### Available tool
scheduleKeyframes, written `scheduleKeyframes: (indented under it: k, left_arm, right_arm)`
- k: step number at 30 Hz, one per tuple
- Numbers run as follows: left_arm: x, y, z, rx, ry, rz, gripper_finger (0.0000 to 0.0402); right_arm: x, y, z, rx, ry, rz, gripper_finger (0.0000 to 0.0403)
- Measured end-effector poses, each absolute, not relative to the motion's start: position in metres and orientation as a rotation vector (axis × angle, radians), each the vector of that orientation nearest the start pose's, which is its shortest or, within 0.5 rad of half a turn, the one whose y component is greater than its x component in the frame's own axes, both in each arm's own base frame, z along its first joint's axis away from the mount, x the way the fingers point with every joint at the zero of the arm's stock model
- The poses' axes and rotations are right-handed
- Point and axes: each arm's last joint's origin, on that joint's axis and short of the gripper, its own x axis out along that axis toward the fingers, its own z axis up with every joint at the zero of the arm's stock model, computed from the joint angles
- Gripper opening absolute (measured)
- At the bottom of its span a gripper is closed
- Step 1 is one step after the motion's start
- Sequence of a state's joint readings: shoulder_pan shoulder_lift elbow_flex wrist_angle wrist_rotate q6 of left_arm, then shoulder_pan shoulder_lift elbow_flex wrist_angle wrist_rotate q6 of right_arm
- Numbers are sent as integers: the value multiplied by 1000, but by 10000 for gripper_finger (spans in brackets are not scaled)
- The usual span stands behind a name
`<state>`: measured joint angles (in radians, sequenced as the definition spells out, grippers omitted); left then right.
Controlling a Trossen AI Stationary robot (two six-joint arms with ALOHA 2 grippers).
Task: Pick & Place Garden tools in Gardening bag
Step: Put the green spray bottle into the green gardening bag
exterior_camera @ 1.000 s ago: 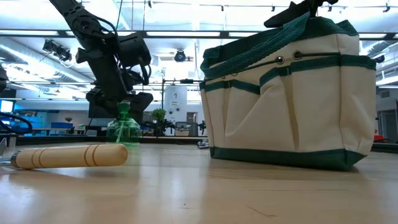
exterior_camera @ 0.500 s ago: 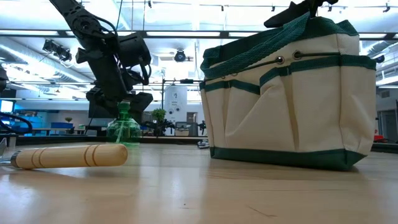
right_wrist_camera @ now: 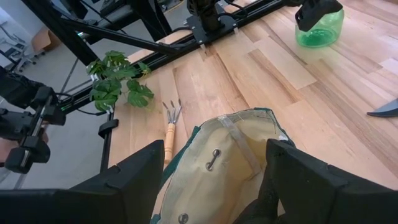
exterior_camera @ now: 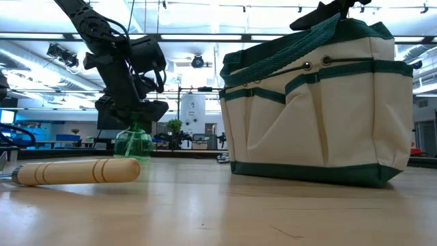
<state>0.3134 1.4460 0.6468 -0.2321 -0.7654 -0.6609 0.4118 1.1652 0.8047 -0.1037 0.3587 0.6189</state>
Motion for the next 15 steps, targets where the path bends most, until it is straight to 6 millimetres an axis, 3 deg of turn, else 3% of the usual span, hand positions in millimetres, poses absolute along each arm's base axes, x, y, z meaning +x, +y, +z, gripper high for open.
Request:
scheduleKeyframes:
  k: [5, 15]
  left_arm:
    - [229, 95, 157, -302, 670, 1270, 159]
    - [229, 94, 156, -314, 684, 1249, 163]
  right_arm:
    - [234, 91, 273, 434, 429, -82, 284]
    - [234, 91, 273, 433, 429, -81, 284]
